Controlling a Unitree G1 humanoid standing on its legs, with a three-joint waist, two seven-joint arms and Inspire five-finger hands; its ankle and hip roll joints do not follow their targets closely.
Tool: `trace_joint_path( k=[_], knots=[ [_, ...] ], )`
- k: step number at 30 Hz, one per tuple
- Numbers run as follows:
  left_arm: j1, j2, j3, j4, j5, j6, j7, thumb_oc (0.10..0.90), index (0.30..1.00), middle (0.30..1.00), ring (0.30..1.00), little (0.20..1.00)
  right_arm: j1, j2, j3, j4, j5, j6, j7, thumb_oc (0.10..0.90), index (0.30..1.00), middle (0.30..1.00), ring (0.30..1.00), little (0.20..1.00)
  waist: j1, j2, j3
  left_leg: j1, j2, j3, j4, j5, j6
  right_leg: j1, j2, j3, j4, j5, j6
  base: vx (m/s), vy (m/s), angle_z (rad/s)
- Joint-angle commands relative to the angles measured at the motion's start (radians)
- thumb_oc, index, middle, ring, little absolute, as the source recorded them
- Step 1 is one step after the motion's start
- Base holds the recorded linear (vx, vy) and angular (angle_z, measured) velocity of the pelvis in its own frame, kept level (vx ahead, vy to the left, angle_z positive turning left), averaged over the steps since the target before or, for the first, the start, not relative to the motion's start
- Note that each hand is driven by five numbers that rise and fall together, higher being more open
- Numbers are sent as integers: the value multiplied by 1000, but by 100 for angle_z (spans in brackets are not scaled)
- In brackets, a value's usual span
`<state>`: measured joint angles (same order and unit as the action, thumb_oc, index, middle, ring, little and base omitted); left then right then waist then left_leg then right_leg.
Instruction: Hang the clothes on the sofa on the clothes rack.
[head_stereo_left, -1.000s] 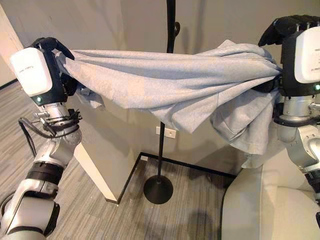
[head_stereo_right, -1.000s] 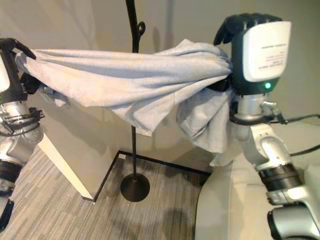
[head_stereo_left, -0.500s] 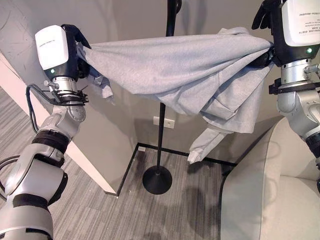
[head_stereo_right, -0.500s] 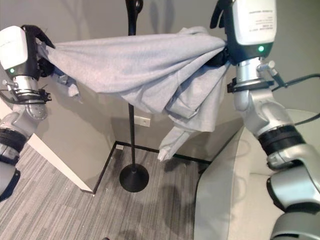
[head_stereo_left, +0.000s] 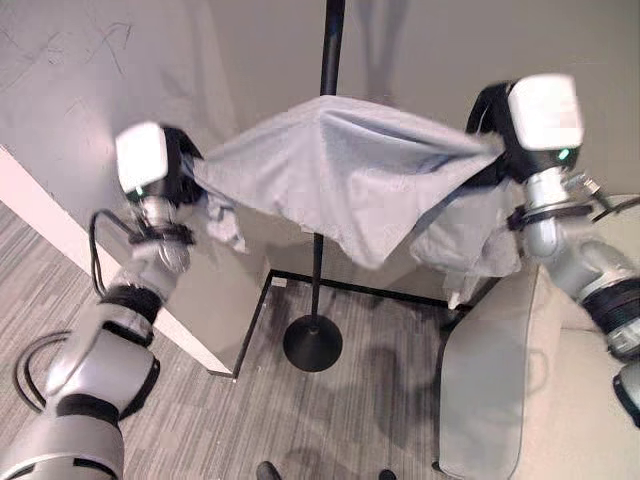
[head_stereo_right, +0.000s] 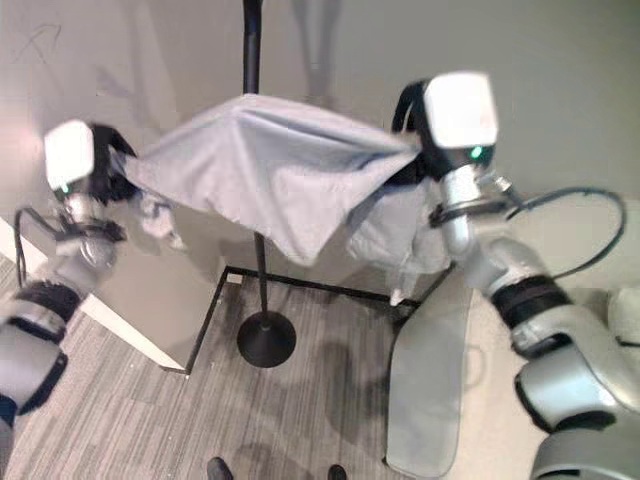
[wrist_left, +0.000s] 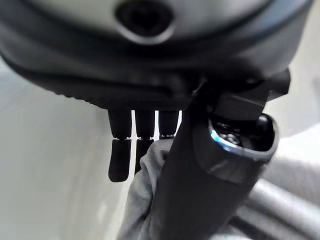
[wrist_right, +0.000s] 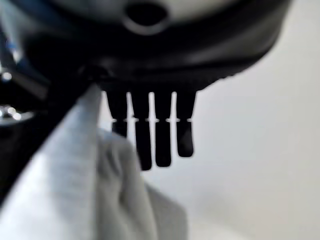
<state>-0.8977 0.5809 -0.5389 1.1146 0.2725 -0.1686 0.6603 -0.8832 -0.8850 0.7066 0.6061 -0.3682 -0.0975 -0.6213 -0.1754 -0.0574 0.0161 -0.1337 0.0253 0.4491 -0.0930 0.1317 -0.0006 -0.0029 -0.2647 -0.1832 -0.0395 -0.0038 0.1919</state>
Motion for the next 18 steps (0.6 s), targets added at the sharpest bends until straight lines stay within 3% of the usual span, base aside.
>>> trace_joint_path(
  k=[1, 3, 6, 7, 15, 17, 18],
  knots=[
    [-5, -35, 76, 46, -13, -7, 61, 400, 300, 300, 300, 300, -17, 52, -167, -68, 50, -32, -59, 400, 300, 300, 300, 300, 68, 11, 8, 137, 7, -16, 6, -181, -26, 14, -25, 15, -12, 316, 70, -49, -17, -8],
    [47, -95, 84, 12, -11, -18, 75, 400, 300, 300, 300, 300, 74, 126, -230, -147, 66, -54, -80, 400, 300, 300, 300, 300, 71, 9, 15, 132, 7, -16, 6, -184, -21, 9, -27, 12, -16, 306, 70, -32, -25, -5],
    [65, -113, 84, -6, -9, -22, 83, 400, 300, 300, 300, 300, 106, 149, -252, -180, 67, -60, -88, 400, 300, 300, 300, 300, 73, 8, 14, 131, 7, -16, 6, -185, -19, 7, -28, 12, -16, 303, 70, -6, -10, 0],
    [106, -153, 91, -47, -2, -32, 97, 400, 300, 300, 300, 300, 174, 198, -294, -257, 81, -84, -96, 400, 300, 300, 300, 300, 73, 5, 18, 134, 8, -17, 6, -190, -15, 9, -27, 13, -21, 291, 68, -18, -31, 2],
    [265, -220, 97, -230, 38, -55, 124, 400, 300, 300, 300, 300, 378, 328, -356, -455, 148, -172, -44, 403, 305, 305, 305, 305, 79, -1, 6, 168, 12, -15, 6, -201, -9, 38, -20, 6, -39, 247, 61, -4, -14, 0],
    [300, -226, 101, -275, 39, -56, 127, 400, 300, 300, 300, 300, 420, 357, -349, -498, 204, -202, -8, 770, 855, 855, 855, 855, 80, -3, 2, 177, 14, -14, 6, -203, -8, 45, -17, 6, -42, 237, 59, 0, 0, 0],
    [315, -229, 104, -289, 40, -59, 127, 400, 300, 300, 300, 300, 436, 365, -346, -512, 221, -209, 9, 800, 900, 900, 900, 900, 80, -4, 1, 181, 14, -12, 6, -204, -8, 49, -15, 6, -44, 234, 58, 0, 0, 0]
  ],
)
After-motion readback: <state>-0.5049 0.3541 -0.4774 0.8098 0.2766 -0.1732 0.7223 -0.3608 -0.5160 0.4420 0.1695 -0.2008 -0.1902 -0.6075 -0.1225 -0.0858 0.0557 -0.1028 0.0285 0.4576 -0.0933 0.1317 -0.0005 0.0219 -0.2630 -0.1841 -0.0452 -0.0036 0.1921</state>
